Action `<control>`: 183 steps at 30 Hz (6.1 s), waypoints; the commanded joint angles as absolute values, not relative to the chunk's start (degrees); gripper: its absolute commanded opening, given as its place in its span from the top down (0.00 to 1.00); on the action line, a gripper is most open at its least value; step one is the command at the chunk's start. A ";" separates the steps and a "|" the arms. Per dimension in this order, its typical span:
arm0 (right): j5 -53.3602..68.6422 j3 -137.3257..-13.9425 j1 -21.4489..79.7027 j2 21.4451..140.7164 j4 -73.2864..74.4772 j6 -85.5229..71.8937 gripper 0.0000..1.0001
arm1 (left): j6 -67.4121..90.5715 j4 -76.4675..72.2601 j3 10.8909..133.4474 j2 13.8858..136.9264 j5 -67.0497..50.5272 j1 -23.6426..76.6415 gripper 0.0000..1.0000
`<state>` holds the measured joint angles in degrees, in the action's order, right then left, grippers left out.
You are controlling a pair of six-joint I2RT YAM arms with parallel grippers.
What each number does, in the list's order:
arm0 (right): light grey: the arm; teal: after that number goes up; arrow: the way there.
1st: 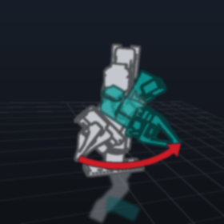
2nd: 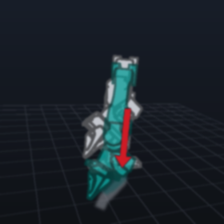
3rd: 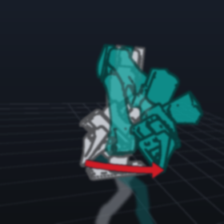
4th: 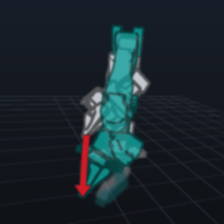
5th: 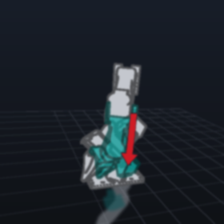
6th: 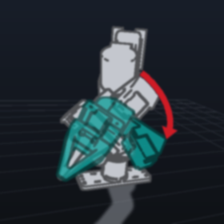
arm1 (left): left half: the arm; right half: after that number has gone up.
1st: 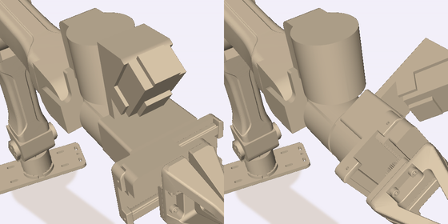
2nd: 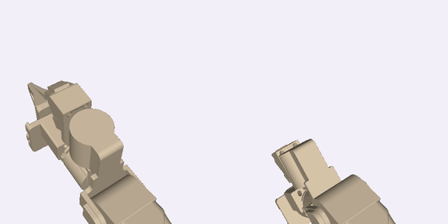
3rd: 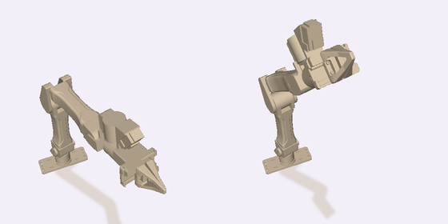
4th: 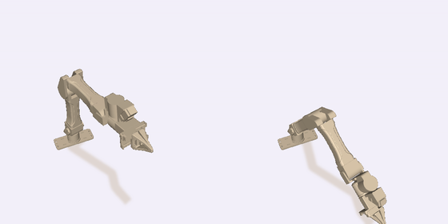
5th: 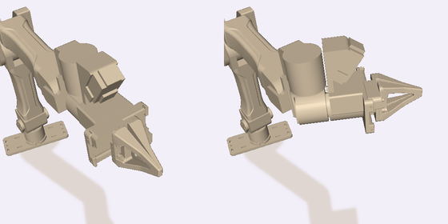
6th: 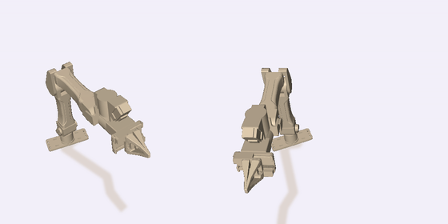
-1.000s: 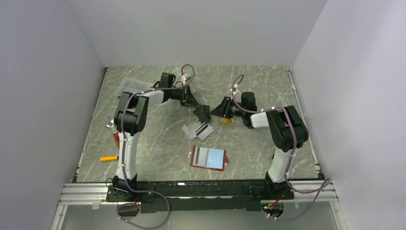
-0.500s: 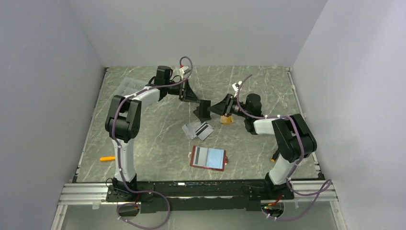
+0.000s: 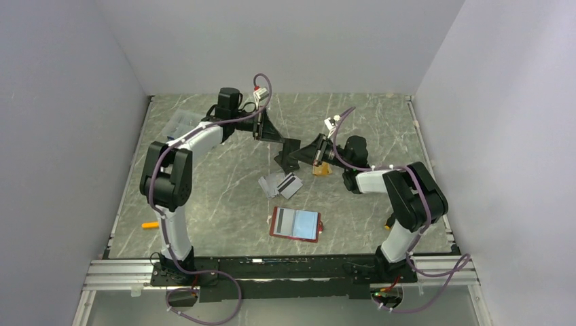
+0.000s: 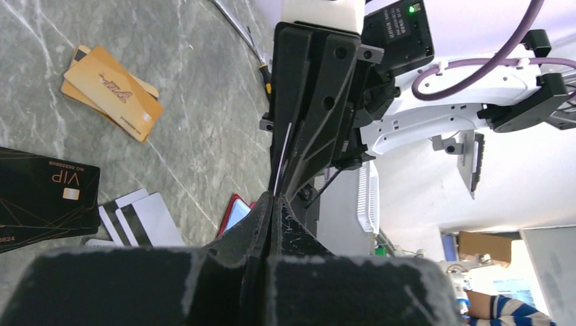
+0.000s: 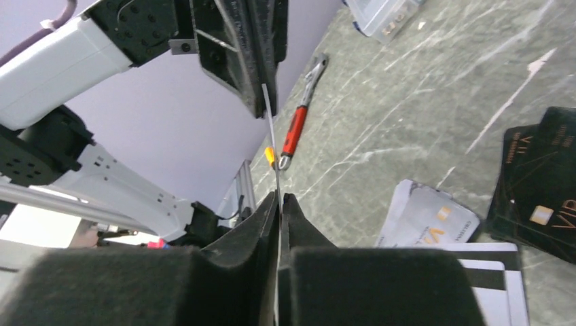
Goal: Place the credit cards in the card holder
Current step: Pick up the credit card from the storage box.
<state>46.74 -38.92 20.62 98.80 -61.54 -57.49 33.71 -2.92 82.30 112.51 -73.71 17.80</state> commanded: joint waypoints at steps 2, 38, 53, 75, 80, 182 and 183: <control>44.88 -39.27 21.02 94.06 -61.82 -58.09 1.00 | 29.54 3.13 83.49 107.60 -74.03 19.16 0.97; 46.05 -52.44 25.11 65.06 -26.66 -42.55 1.00 | -45.99 67.89 81.40 75.30 -32.20 19.99 0.01; 45.18 -51.02 25.40 64.60 -26.27 -42.97 1.00 | -51.70 73.40 73.45 88.91 -10.95 8.36 0.01; 46.65 -53.09 26.12 67.09 -26.32 -43.35 1.00 | -23.19 67.90 95.11 85.24 -58.39 11.28 0.00; 47.81 -53.35 27.50 69.00 -28.40 -43.50 1.00 | -17.33 59.04 92.96 81.38 -64.16 14.25 0.01; 47.28 -59.07 29.39 72.07 -33.67 -47.65 0.72 | 12.34 22.98 82.79 77.44 -72.30 15.11 1.00; 47.63 -59.44 29.44 72.61 -33.92 -47.79 0.71 | 12.35 22.80 82.79 77.43 -72.32 15.06 1.00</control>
<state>46.81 -55.48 29.28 71.99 -30.46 -47.57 13.78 22.50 81.38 78.24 -71.61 15.07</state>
